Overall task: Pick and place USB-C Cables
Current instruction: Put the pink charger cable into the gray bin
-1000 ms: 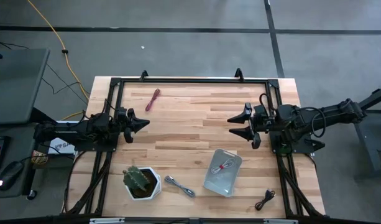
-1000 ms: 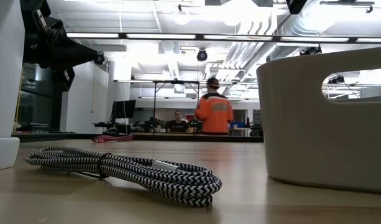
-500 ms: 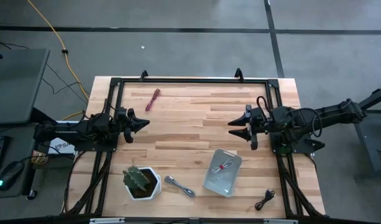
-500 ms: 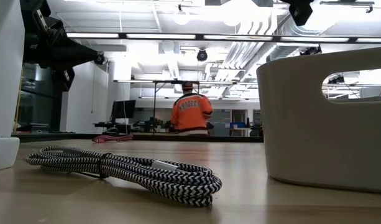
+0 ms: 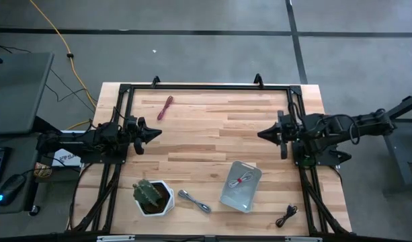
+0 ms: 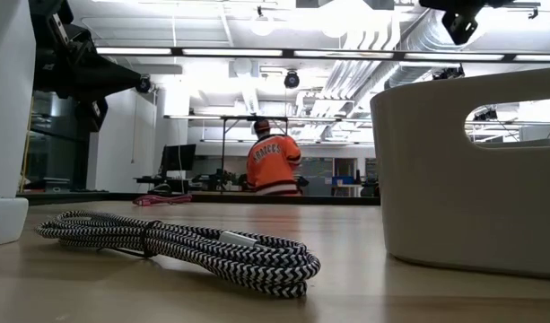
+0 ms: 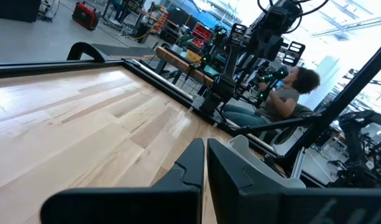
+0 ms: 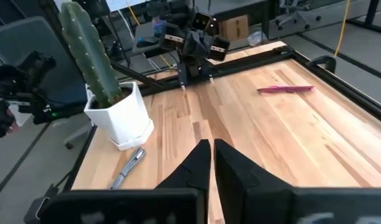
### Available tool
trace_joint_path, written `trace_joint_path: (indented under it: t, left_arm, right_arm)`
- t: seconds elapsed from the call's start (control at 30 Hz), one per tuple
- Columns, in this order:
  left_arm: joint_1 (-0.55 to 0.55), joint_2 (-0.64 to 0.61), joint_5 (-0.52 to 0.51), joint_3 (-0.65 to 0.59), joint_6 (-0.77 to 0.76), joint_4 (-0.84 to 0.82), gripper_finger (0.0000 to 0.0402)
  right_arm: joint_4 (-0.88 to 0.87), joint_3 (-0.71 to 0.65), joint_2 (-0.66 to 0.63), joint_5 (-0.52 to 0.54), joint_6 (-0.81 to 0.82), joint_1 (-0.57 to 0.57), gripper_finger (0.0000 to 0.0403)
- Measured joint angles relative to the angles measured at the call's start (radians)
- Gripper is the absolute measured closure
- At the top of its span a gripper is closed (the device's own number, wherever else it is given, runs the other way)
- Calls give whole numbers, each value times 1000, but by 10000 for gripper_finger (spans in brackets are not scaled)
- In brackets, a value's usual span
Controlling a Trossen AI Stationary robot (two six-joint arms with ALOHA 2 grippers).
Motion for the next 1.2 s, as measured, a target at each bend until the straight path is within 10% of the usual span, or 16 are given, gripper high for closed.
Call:
trace_joint_path:
  t: [0.67,1.2]
  left_arm:
    - [0,0,0,0,0,0,401]
    - [0,0,0,0,1,0,401]
  right_arm:
    - [-51,-4,-50,25,-24,0,402]
    - [615,-369,-117,-36,79,0,403]
